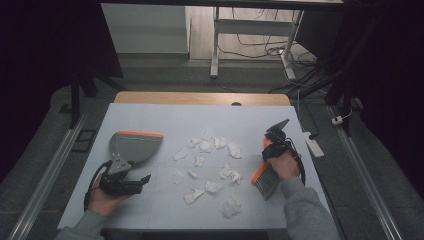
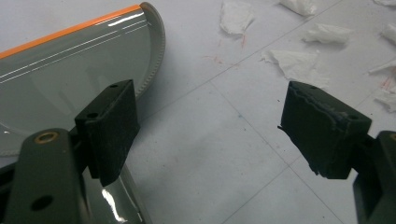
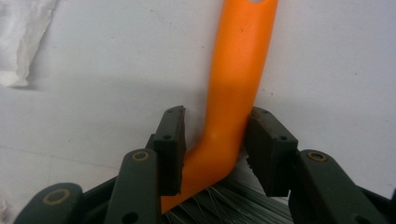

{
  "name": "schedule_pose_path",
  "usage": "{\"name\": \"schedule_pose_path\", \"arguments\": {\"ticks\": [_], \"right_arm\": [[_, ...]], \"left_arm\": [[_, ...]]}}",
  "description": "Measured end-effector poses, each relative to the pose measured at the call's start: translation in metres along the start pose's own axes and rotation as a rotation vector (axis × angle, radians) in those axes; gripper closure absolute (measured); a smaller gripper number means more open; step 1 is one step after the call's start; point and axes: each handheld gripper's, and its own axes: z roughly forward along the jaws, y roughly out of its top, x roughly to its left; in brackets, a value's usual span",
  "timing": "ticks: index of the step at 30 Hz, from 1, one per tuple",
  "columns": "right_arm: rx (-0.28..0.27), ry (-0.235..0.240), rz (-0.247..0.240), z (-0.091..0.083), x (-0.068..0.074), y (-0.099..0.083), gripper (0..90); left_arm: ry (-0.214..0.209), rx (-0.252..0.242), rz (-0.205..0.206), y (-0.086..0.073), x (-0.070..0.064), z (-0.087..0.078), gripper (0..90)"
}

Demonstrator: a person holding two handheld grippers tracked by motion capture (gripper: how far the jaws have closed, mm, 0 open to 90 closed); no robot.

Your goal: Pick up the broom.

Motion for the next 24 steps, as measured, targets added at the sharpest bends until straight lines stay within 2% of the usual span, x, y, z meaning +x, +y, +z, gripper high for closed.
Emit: {"name": "schedule_pose_path", "arguments": {"ticks": [7,8,10,11,13,14,18,20,21,23,24], "right_arm": [[0.016,-0.041,0.049,0.0005,0.0050,0.0026,62.4],[0.019,-0.039,0.050,0.0007,0.0050,0.0032,64.1],[0.029,-0.024,0.089,0.0007,0.0021,0.0051,67.8],[0.038,-0.036,0.094,0.0012,0.0027,0.0068,69.2],[0.042,-0.046,0.091,0.0013,0.0046,0.0075,69.4],[0.043,-0.058,0.073,0.0014,0.0061,0.0078,69.7],[0.032,-0.043,0.047,0.0010,0.0047,0.0060,70.0],[0.028,-0.041,0.015,0.0006,0.0042,0.0058,70.1],[0.025,-0.033,-0.005,0.0005,0.0035,0.0058,70.1],[0.016,-0.003,-0.024,0.0001,-0.0002,0.0050,70.2],[0.016,-0.003,-0.024,0.0001,-0.0002,0.0050,70.2]], "left_arm": [[0.002,0.002,0.006,-0.0004,-0.0017,-0.0001,19.8],[0.002,0.002,0.007,-0.0003,-0.0016,-0.0004,19.8],[0.005,-0.002,0.005,0.0000,-0.0004,-0.0010,19.9],[0.007,-0.003,0.004,0.0001,0.0006,-0.0018,19.9],[0.010,-0.007,0.001,-0.0004,0.0016,-0.0031,20.0],[0.012,-0.008,0.001,-0.0007,0.0019,-0.0035,20.0],[0.016,-0.002,-0.003,-0.0016,0.0029,-0.0025,20.1],[0.016,0.002,-0.002,-0.0015,0.0029,-0.0021,20.1],[0.015,0.003,-0.001,-0.0014,0.0028,-0.0016,20.1],[0.016,0.005,-0.001,-0.0012,0.0027,-0.0011,20.2],[0.016,0.005,-0.001,-0.0011,0.0028,-0.0008,20.2]]}}
